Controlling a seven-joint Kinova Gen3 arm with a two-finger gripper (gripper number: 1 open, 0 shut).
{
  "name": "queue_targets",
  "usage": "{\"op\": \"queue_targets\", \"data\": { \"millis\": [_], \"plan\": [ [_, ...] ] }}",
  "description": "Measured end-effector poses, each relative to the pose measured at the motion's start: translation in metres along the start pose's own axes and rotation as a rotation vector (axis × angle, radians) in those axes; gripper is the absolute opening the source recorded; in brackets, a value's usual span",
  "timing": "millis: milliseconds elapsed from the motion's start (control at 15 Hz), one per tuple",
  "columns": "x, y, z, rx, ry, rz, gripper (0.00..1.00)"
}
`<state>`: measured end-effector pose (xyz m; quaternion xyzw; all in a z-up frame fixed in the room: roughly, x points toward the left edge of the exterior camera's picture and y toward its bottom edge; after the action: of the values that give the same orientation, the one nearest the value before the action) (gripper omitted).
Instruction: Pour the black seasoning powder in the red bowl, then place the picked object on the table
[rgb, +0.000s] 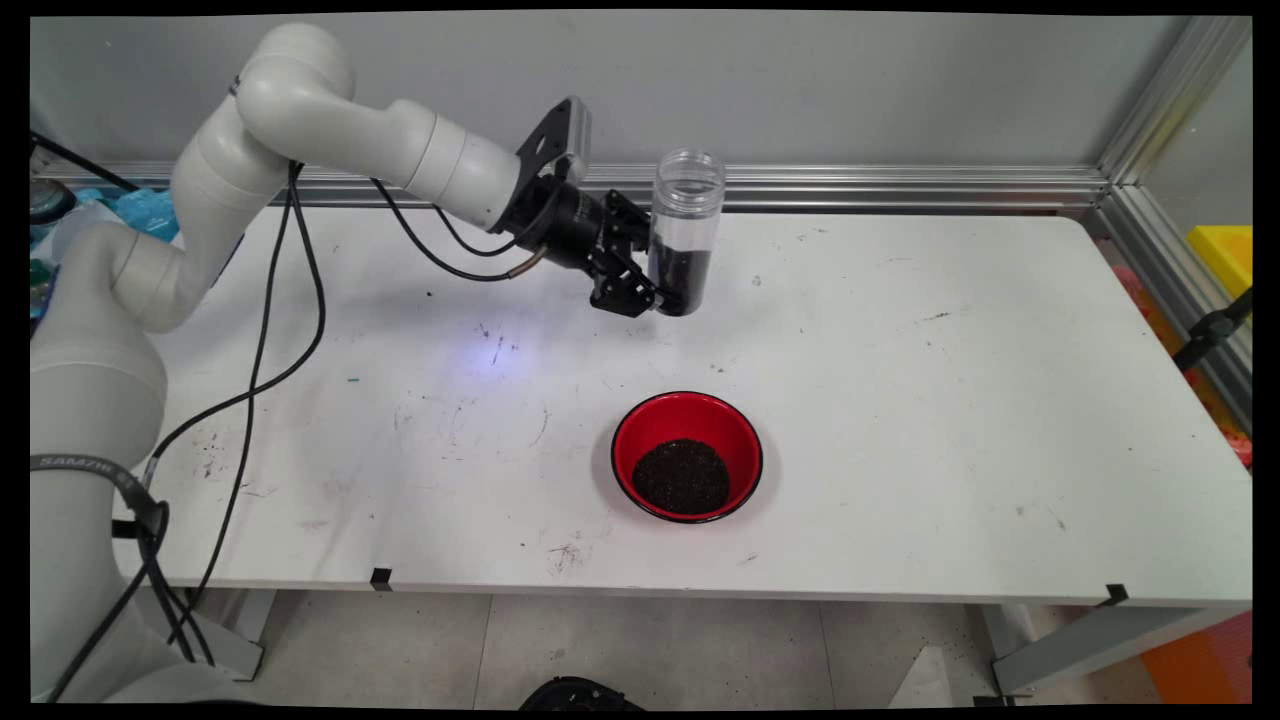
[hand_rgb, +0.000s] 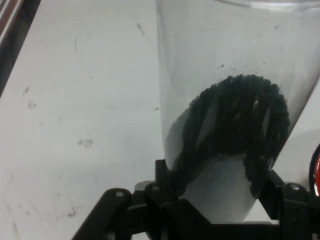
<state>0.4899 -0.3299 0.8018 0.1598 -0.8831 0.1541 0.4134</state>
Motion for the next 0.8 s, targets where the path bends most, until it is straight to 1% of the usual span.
{"op": "queue_targets", "data": {
  "millis": [200,533,800],
  "plan": [
    [-0.011,0.0,0.001,0.0,-0.003,-0.053,0.0],
    [-0.031,0.003,0.008,-0.004,-0.005,-0.114,0.0],
    [-0.044,0.004,0.02,0.008,0.01,-0.125,0.0]
  ]
}}
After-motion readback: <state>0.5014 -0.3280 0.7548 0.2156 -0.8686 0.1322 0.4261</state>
